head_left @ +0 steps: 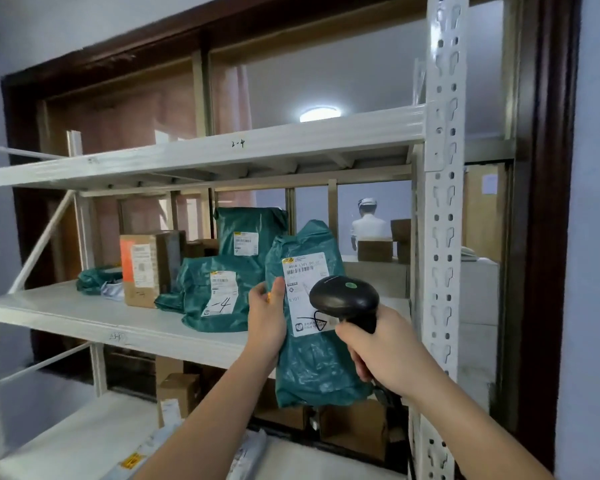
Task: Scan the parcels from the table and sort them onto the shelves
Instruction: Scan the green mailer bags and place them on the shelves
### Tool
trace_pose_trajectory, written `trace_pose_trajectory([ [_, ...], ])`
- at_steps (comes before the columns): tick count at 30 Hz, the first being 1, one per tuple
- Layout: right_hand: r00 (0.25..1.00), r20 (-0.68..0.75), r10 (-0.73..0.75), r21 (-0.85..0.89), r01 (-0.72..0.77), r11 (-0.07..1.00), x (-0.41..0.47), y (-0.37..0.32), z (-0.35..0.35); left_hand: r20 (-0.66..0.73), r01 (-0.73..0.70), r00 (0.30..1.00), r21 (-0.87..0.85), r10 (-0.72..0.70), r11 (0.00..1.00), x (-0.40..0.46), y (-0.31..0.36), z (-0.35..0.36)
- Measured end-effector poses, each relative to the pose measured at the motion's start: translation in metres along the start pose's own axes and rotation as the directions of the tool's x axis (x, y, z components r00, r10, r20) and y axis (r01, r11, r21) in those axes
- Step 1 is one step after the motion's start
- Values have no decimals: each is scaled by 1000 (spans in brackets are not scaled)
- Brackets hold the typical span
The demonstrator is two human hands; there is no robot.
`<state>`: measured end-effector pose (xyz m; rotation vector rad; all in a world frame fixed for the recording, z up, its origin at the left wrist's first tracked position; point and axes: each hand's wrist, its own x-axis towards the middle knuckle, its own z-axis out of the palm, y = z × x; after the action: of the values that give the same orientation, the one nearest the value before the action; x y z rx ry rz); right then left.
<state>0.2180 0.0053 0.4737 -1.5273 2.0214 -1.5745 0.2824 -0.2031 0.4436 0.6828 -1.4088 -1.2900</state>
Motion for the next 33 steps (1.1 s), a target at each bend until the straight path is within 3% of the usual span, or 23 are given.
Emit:
trace_pose_trajectory([
  [7,997,-55,53,-25,-55,998,40,14,8,58,-157,987,115,151,981,73,-4,26],
  [16,985,-138,104,-67,-114,991,78,22,22,296,-163,951,248,86,955,152,-42,52],
  [23,974,-183,132,-130,-157,979,99,35,35,359,-232,931,433,69,871,197,-45,61],
  [27,970,-202,137,-135,-166,977,105,41,43,414,-233,910,533,-10,814,220,-56,74],
  [33,965,-217,146,-153,-181,971,106,44,45,437,-194,865,745,-246,638,243,-78,81],
])
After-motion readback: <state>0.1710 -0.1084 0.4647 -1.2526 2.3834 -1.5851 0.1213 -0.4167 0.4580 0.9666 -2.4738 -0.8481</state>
